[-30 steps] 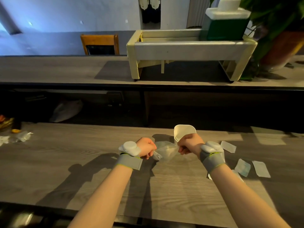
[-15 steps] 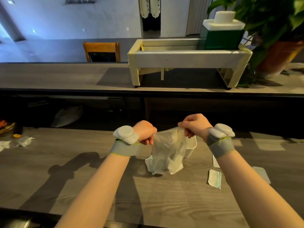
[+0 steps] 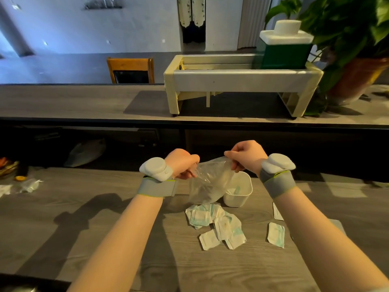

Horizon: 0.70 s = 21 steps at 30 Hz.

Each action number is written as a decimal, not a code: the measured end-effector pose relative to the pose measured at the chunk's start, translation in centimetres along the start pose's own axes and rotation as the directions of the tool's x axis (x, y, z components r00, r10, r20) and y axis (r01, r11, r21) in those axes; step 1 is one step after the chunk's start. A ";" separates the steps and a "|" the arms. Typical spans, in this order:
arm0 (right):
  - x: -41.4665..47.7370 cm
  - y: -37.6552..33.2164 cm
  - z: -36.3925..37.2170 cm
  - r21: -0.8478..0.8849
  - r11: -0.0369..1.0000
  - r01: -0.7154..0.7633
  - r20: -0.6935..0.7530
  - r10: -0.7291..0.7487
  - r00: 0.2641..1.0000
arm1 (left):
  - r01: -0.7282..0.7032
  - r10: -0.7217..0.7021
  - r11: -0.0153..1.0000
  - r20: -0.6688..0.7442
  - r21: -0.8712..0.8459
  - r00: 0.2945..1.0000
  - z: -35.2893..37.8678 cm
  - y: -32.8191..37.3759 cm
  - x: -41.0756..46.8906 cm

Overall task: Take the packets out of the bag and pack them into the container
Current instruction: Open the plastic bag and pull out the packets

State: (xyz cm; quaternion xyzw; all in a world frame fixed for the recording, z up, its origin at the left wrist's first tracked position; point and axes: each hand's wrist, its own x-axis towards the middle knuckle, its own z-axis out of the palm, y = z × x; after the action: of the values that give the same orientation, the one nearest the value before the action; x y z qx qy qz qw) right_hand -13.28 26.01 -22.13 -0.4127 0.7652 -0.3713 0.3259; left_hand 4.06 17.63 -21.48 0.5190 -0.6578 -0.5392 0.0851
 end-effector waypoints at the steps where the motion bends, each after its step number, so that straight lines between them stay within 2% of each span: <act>1: 0.1 0.0 0.2 0.010 1.000 -0.005 0.011 0.004 1.000 | 0.005 -0.005 1.000 -0.001 -0.018 1.000 0.0 -0.1 0.1; 5: 0.3 0.3 1.0 0.144 0.989 -0.027 0.037 0.022 0.999 | -0.023 0.023 0.999 0.018 0.026 1.000 0.1 -0.8 0.4; 12: 1.4 0.4 1.9 0.124 0.992 0.017 0.039 -0.022 0.999 | -0.088 0.093 0.990 -0.043 0.107 0.995 -0.5 -1.9 0.8; 16: 1.8 -0.1 3.8 0.122 0.989 0.085 0.085 -0.096 0.992 | -0.124 0.152 0.974 -0.146 0.190 0.977 -1.7 -3.4 0.9; 21: 2.1 0.9 8.5 0.078 0.990 0.116 0.184 -0.128 0.975 | -0.026 0.104 0.971 -0.323 0.238 0.941 -3.4 -7.3 1.2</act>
State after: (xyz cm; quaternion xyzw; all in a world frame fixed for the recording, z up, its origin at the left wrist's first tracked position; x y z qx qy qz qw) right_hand -7.77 21.98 -27.65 -0.4811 0.6912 -0.3753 0.3872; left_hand 10.12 15.49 -26.43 0.5868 -0.7088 -0.3607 0.1525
